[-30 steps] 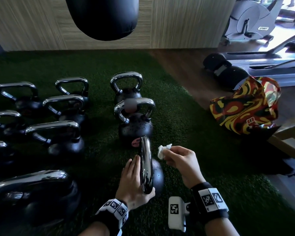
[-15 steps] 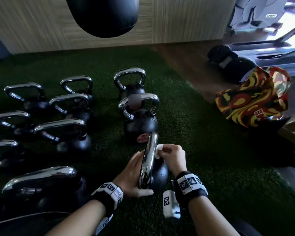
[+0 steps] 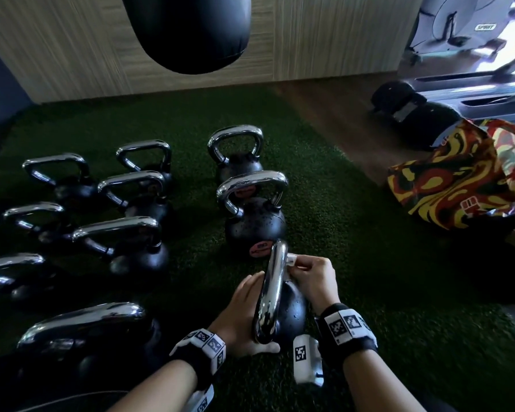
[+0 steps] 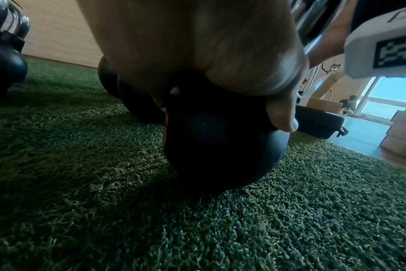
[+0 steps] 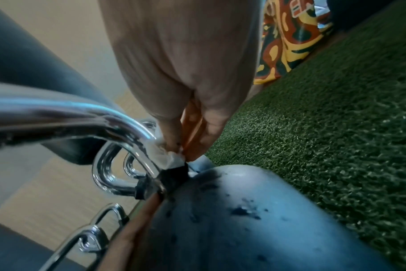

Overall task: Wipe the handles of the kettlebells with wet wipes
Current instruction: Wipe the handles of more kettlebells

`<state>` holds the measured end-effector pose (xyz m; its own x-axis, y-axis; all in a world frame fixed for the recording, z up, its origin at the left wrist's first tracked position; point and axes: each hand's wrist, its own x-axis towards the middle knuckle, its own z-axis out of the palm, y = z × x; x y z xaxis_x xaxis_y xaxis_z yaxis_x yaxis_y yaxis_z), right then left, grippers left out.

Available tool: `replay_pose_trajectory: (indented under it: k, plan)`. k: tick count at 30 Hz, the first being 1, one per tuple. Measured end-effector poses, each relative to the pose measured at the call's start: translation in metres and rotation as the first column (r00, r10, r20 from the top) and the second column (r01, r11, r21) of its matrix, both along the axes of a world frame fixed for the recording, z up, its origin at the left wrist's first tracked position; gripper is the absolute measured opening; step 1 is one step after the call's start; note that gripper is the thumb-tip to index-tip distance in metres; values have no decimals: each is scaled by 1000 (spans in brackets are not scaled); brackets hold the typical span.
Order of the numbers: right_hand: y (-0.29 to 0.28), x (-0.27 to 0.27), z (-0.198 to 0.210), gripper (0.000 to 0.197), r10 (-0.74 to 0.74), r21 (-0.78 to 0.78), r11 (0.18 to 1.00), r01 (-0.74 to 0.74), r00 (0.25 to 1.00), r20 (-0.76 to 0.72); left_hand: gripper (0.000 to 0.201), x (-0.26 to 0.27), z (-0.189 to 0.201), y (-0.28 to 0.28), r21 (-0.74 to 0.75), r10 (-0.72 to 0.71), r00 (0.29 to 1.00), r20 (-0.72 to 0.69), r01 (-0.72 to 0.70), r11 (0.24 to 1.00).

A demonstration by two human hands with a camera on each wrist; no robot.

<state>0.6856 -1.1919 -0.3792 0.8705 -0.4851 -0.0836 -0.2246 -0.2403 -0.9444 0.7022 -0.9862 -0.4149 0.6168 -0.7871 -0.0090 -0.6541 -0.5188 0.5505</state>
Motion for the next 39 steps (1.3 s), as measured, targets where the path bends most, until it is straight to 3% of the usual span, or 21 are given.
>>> replay_pose_trajectory:
  k: [7,12,15,19,22,28,33,36,39]
  plan:
    - [-8,6,14,29,-10,-12,1000,13,978,210,141,2,-20,11,-37,33,999,-9,-34,999]
    - [-11,5,7,30,58,32,998,-63,990,126,142,3,-24,8,39,28,1000,8,-28,999]
    - [-11,1,16,32,60,5,998,-62,981,184,141,1,-18,9,-17,54,998,-43,-55,998]
    - [-9,-25,45,29,247,-229,956,-181,920,305,143,0,-17,9,-27,56,993,-103,-59,998]
    - [-5,-40,56,19,344,-314,918,-245,885,315,144,2,-18,9,-27,47,993,-108,-50,998]
    - [-6,-42,59,12,243,-22,969,-244,945,217,143,0,-21,9,-78,47,995,-84,-53,995]
    - [6,-75,61,11,467,71,879,-471,882,70,140,0,-24,9,-112,42,997,-59,-48,993]
    - [12,-82,61,12,475,176,863,-473,879,30,141,-2,-21,8,-164,53,995,-85,-67,984]
    - [10,-82,58,13,484,139,865,-482,875,21,141,-2,-24,8,-170,70,994,-85,-84,982]
